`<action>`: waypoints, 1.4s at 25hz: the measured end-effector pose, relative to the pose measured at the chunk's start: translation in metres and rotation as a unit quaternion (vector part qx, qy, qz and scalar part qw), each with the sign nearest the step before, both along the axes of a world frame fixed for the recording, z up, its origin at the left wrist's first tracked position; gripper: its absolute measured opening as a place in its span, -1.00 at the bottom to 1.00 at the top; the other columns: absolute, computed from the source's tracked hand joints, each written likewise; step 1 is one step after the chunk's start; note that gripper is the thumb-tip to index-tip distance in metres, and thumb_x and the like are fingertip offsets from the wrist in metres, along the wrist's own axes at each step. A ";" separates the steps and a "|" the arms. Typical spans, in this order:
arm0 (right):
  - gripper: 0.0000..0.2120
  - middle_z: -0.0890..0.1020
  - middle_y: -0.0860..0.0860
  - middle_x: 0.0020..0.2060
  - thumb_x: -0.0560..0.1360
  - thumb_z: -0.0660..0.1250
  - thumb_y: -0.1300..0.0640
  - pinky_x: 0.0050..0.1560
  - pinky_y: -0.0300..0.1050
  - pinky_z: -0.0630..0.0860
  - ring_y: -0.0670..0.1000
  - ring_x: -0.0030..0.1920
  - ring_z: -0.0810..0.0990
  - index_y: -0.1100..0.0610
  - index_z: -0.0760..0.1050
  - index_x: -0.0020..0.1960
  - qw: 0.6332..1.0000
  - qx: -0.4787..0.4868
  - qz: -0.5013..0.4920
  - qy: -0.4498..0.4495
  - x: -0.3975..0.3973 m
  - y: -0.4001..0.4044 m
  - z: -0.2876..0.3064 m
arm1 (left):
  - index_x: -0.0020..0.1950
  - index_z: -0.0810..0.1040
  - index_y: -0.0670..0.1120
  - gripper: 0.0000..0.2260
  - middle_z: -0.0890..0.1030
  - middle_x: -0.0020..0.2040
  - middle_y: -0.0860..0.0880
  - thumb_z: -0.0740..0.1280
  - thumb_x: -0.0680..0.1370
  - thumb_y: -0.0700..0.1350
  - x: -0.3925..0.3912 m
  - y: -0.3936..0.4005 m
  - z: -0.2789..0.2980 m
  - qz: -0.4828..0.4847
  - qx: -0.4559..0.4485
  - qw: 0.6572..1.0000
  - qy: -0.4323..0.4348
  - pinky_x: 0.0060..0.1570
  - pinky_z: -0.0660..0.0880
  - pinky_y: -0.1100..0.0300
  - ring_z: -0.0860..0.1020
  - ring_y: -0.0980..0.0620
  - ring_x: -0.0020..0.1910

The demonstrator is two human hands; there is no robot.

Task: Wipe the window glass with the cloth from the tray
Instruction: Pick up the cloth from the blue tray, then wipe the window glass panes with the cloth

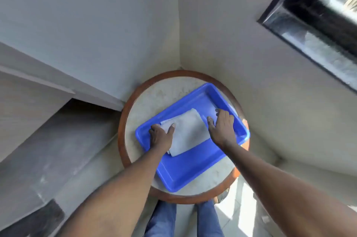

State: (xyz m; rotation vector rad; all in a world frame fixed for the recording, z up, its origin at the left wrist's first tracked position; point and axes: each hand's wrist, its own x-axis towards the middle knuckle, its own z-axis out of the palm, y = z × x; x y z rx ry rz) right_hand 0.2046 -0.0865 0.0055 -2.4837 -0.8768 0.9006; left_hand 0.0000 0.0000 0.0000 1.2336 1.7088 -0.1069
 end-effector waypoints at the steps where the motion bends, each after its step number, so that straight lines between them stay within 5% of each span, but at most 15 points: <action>1: -0.45 0.52 0.31 0.52 0.77 0.37 -0.01 0.58 0.23 0.35 0.41 0.58 0.40 0.36 0.41 0.58 0.998 -0.033 -0.022 0.047 -0.005 0.008 -0.021 | 0.55 0.30 -0.33 -0.25 0.41 0.58 -0.32 0.40 0.67 0.24 0.004 -0.001 -0.014 0.051 -0.029 0.998 0.016 0.41 0.47 -0.10 0.49 -0.32 0.53; 5: -0.32 0.61 0.22 0.37 0.57 0.59 -0.23 0.38 0.19 0.51 0.30 0.41 0.57 0.25 0.51 0.40 0.980 -0.111 -0.108 0.126 -0.023 0.039 -0.075 | 0.67 0.19 -0.27 -0.06 0.43 0.62 -0.29 0.50 0.58 0.29 0.016 0.005 -0.052 0.173 -0.078 0.981 0.044 0.35 0.54 -0.14 0.53 -0.34 0.51; 7: -0.46 0.70 0.12 0.18 0.52 0.64 -0.20 0.14 0.07 0.59 0.22 0.17 0.65 0.16 0.60 0.26 0.960 -0.098 -0.164 0.203 -0.022 0.039 -0.079 | 0.62 0.39 -0.21 -0.16 0.59 0.53 -0.20 0.56 0.54 0.26 0.018 0.012 -0.057 0.201 -0.095 0.975 0.015 0.28 0.62 -0.08 0.64 -0.26 0.42; 9: -0.57 0.74 0.09 -0.01 0.51 0.67 -0.17 -0.03 0.06 0.66 0.20 0.00 0.72 0.18 0.67 0.04 0.926 -0.050 -0.213 0.308 -0.007 0.039 -0.060 | 0.30 0.66 -0.08 -0.44 0.75 0.30 -0.08 0.60 0.49 0.26 0.022 0.025 -0.042 0.219 -0.094 0.970 -0.043 0.07 0.69 0.02 0.74 -0.14 0.21; 11: -0.53 0.84 0.17 0.08 0.52 0.67 -0.14 0.11 0.27 0.78 0.29 0.08 0.83 0.27 0.74 0.10 0.899 -0.001 -0.235 0.371 0.026 0.041 -0.014 | 0.02 0.70 0.01 -0.59 0.79 0.07 0.05 0.57 0.47 0.33 0.041 0.044 -0.011 0.185 -0.064 0.976 -0.097 -0.11 0.65 0.11 0.76 -0.04 0.09; 13: -0.55 0.84 0.23 0.18 0.56 0.64 -0.10 0.25 0.43 0.75 0.32 0.22 0.82 0.26 0.76 0.21 0.883 0.078 -0.225 0.405 0.063 0.039 0.057 | 0.00 0.73 0.00 -0.50 0.78 -0.07 0.18 0.46 0.49 0.44 0.076 0.064 0.049 0.138 -0.021 0.978 -0.153 -0.03 0.68 0.04 0.75 0.03 0.05; 16: -0.69 0.84 0.23 0.14 0.57 0.59 0.01 -0.04 0.15 0.81 0.25 0.09 0.85 0.18 0.78 0.22 0.855 0.199 -0.216 0.428 0.115 0.028 0.192 | 0.06 0.76 0.05 -0.48 0.80 -0.07 0.29 0.39 0.50 0.48 0.148 0.090 0.165 0.077 0.021 0.957 -0.280 0.08 0.67 0.02 0.76 0.20 0.01; 18: -0.71 0.84 0.15 0.02 0.45 0.59 0.00 -0.14 0.08 0.79 0.18 -0.04 0.86 0.06 0.83 0.14 0.824 0.277 -0.224 0.440 0.140 0.016 0.291 | 0.15 0.81 -0.02 -0.42 0.86 0.10 0.04 0.44 0.48 0.45 0.200 0.100 0.255 0.036 0.012 0.932 -0.361 0.23 0.71 -0.15 0.82 -0.03 0.13; 21: -0.58 0.80 0.24 0.19 0.54 0.52 -0.06 0.11 0.33 0.78 0.32 0.14 0.82 0.11 0.76 0.33 0.763 0.403 -0.253 0.438 0.173 -0.014 0.448 | 0.21 0.80 -0.15 -0.31 0.82 0.19 -0.25 0.40 0.51 0.45 0.273 0.096 0.428 -0.070 -0.014 0.876 -0.477 0.30 0.66 -0.41 0.79 -0.33 0.18; 24: -0.48 0.70 0.35 0.40 0.69 0.38 -0.08 0.37 0.53 0.64 0.46 0.35 0.72 0.24 0.62 0.51 0.727 0.490 -0.241 0.416 0.193 -0.050 0.585 | 0.28 0.76 -0.22 -0.23 0.81 0.20 -0.24 0.44 0.48 0.45 0.322 0.076 0.594 -0.189 -0.037 0.822 -0.537 0.30 0.65 -0.41 0.78 -0.36 0.20; 27: -0.46 0.79 0.31 0.26 0.56 0.49 -0.06 0.05 0.37 0.79 0.38 0.17 0.82 0.27 0.70 0.41 0.683 0.622 -0.201 0.327 0.201 -0.080 0.682 | 0.09 0.78 -0.18 -0.36 0.82 -0.06 -0.19 0.42 0.55 0.42 0.341 0.062 0.711 -0.254 0.228 0.785 -0.517 -0.01 0.75 -0.23 0.82 -0.21 -0.07; 29: -0.49 0.85 0.13 0.20 0.50 0.59 -0.23 0.03 0.18 0.81 0.22 0.16 0.84 0.06 0.79 0.32 0.651 0.721 -0.165 0.170 0.200 -0.095 0.741 | 0.08 0.76 -0.03 -0.65 0.78 -0.15 -0.06 0.36 0.68 0.23 0.349 0.065 0.761 -0.196 0.515 0.679 -0.485 -0.10 0.71 -0.11 0.76 -0.10 -0.14; 32: -0.33 0.67 -0.17 0.52 0.55 0.54 -0.34 0.60 0.04 0.54 0.11 0.59 0.60 -0.10 0.58 0.58 0.606 0.750 -0.085 -0.251 0.215 -0.096 0.805 | 0.48 0.62 -0.16 -0.71 0.68 0.35 -0.15 0.29 0.77 -0.16 0.375 0.090 0.808 -0.166 0.707 0.506 -0.466 0.45 0.51 0.25 0.62 -0.11 0.38; 34: -0.25 0.40 0.03 0.74 0.68 0.37 -0.19 0.79 0.22 0.20 0.28 0.77 0.28 0.18 0.35 0.74 0.583 0.580 -0.021 -0.569 0.258 -0.081 0.836 | 0.72 0.34 -0.23 -0.55 0.39 0.72 -0.19 0.20 0.81 -0.21 0.397 0.110 0.822 -0.215 0.694 0.511 -0.460 0.71 0.19 0.25 0.33 -0.10 0.72; 35: -0.19 0.33 0.17 0.76 0.71 0.29 -0.24 0.80 0.33 0.11 0.34 0.79 0.19 0.29 0.29 0.75 0.583 0.502 -0.025 -0.638 0.278 -0.070 0.855 | 0.79 0.19 -0.22 -0.49 0.20 0.82 -0.15 0.15 0.82 -0.20 0.407 0.114 0.824 -0.245 0.672 0.521 -0.465 0.77 0.08 0.18 0.16 -0.05 0.81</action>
